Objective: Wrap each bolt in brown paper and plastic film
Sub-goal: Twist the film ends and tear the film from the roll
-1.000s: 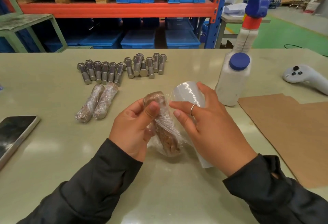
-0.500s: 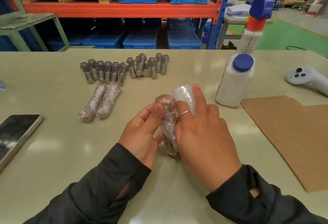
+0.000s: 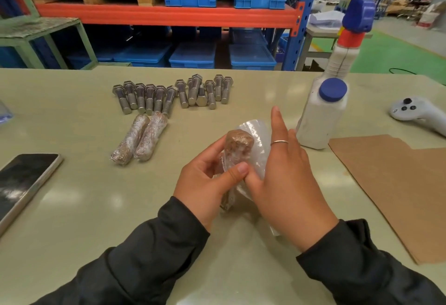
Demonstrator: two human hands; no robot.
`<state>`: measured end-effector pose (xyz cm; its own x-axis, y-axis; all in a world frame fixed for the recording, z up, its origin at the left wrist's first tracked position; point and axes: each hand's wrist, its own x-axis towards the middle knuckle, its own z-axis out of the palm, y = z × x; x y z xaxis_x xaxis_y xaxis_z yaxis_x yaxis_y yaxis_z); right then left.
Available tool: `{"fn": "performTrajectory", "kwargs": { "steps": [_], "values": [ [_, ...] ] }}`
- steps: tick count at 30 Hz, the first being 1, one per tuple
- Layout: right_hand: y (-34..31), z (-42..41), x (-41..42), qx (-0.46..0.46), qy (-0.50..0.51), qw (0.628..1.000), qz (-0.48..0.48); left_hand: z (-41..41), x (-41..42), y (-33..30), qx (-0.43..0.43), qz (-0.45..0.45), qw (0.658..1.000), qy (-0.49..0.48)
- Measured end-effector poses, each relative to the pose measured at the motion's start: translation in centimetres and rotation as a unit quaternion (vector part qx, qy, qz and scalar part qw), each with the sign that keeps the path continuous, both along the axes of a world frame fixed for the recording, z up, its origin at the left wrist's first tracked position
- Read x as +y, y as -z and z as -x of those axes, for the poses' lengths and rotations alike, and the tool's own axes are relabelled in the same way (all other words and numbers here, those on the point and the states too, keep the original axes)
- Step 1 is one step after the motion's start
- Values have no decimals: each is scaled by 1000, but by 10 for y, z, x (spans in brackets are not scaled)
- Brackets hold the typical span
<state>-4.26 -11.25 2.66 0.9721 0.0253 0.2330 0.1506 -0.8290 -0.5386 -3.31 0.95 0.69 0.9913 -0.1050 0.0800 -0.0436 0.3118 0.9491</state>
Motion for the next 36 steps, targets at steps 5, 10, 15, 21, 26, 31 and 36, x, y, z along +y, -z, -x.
{"fn": "performTrajectory", "kwargs": {
  "steps": [5,10,15,21,26,31,36],
  "values": [
    [-2,-6,-14,50,-32,998,-15,-1,-1,-3,57,55,997,-24],
    [-1,-8,-22,60,-45,997,-16,-2,-1,-6,90,69,993,-23],
    [-1,-13,-23,24,-48,998,19,0,4,-11,105,111,988,30],
    [-3,-6,-11,6,-44,999,29,2,10,-12,84,118,987,72],
    [-1,-5,-6,-23,-6,994,104,0,5,-9,90,129,985,70],
    [5,-3,-4,-40,8,988,151,-1,6,-6,88,144,982,83],
    [5,-4,-2,-39,24,985,169,-4,6,-2,112,121,986,26]
  ]
}}
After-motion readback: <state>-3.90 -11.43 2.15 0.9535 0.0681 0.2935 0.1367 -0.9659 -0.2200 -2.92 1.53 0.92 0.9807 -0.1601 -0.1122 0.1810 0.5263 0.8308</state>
